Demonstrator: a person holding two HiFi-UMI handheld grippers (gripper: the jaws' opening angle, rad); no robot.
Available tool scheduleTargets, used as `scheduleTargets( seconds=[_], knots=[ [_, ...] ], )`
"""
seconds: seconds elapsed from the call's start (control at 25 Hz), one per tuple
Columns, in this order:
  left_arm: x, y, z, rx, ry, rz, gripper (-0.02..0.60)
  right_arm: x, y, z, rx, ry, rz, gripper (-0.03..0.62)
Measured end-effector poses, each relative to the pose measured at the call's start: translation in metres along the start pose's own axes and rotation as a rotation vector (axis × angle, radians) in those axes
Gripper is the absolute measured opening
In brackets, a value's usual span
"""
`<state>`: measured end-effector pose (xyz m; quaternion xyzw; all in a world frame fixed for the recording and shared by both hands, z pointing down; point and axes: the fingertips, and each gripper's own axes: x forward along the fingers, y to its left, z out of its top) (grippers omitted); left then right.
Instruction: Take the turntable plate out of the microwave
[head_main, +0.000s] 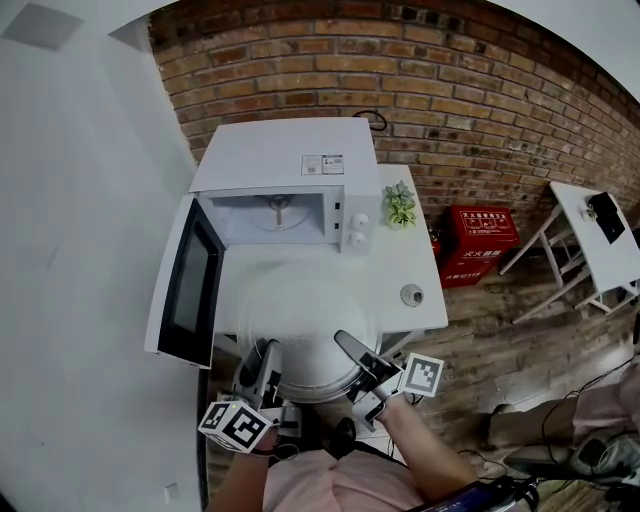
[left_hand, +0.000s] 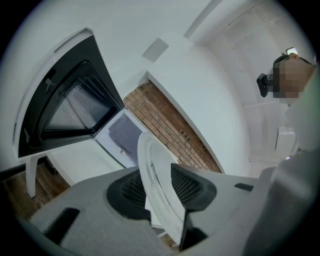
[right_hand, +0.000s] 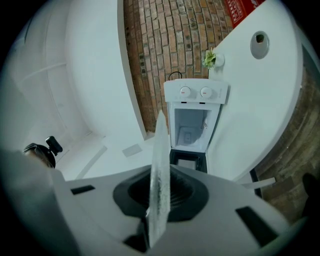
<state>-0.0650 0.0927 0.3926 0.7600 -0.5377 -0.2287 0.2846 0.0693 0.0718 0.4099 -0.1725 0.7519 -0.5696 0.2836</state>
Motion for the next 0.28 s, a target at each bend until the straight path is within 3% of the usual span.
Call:
scheduleTargets(
  seconds=[0.28],
  knots=[
    [0.0052,0.0061,0.0003,0.013,-0.002,0.0,0.135,0.0045,-0.0048,0.0035,0.009,0.001,0.008,0.031]
  ],
)
